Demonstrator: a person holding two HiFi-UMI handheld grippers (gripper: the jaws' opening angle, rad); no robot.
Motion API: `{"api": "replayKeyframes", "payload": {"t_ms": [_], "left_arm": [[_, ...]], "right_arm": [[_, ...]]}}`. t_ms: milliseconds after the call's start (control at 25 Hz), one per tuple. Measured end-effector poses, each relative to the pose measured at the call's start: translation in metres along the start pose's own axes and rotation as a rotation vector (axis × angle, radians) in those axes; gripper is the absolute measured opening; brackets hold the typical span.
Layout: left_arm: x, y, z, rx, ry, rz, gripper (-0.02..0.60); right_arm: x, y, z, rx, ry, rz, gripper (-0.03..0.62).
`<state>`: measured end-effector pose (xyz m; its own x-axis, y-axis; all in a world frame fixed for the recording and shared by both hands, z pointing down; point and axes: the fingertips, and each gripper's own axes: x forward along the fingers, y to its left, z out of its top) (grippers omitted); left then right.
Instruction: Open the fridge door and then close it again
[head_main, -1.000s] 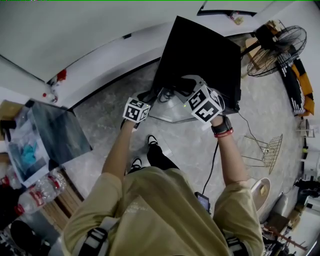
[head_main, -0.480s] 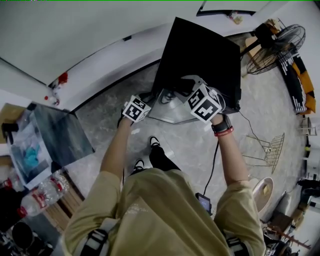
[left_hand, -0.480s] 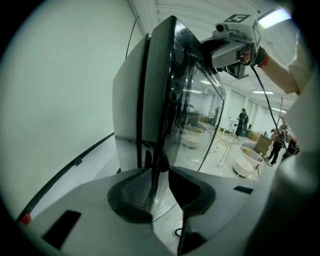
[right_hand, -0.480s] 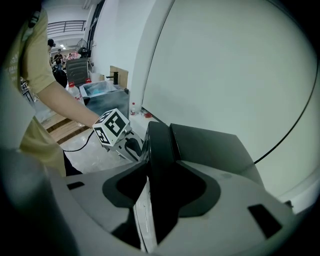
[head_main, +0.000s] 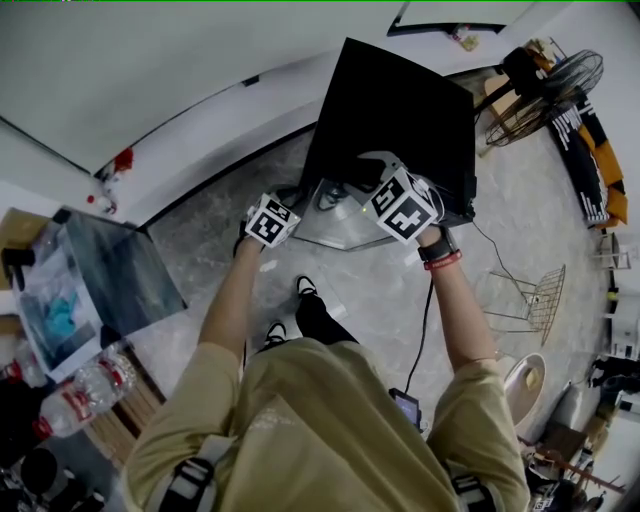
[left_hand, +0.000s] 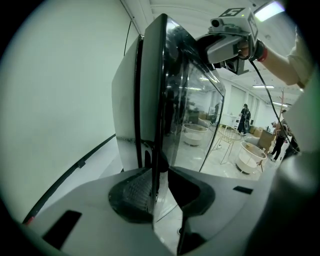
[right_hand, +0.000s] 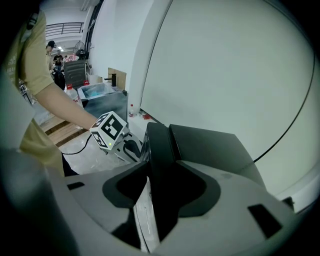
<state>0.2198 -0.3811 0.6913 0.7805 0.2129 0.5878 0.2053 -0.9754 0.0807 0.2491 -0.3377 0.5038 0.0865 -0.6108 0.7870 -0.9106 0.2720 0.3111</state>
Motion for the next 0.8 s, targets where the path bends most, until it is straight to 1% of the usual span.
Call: {"api": "replayKeyframes", "payload": {"t_ms": [440, 600, 680, 800], "left_arm": [[0.000, -0.002, -0.001, -0.020, 0.006, 0.040, 0.110], [-0.008, -0.009, -0.005, -0.016, 0.010, 0.033, 0.110], [-0.014, -0.017, -0.011, -0.028, -0.002, 0.031, 0.110], [-0.019, -0.023, -0.017, -0.054, -0.010, 0.047, 0.110]], "right_arm": [[0.000, 0.002, -0.001, -0.010, 0.005, -0.014, 0.195], [-0.004, 0.011, 0.000, -0.044, 0.009, 0.001, 0.195], [-0.008, 0.020, 0.000, -0.069, 0.007, 0.014, 0.195], [-0.010, 0.028, 0.000, -0.085, -0.001, 0.016, 0.196]]}}
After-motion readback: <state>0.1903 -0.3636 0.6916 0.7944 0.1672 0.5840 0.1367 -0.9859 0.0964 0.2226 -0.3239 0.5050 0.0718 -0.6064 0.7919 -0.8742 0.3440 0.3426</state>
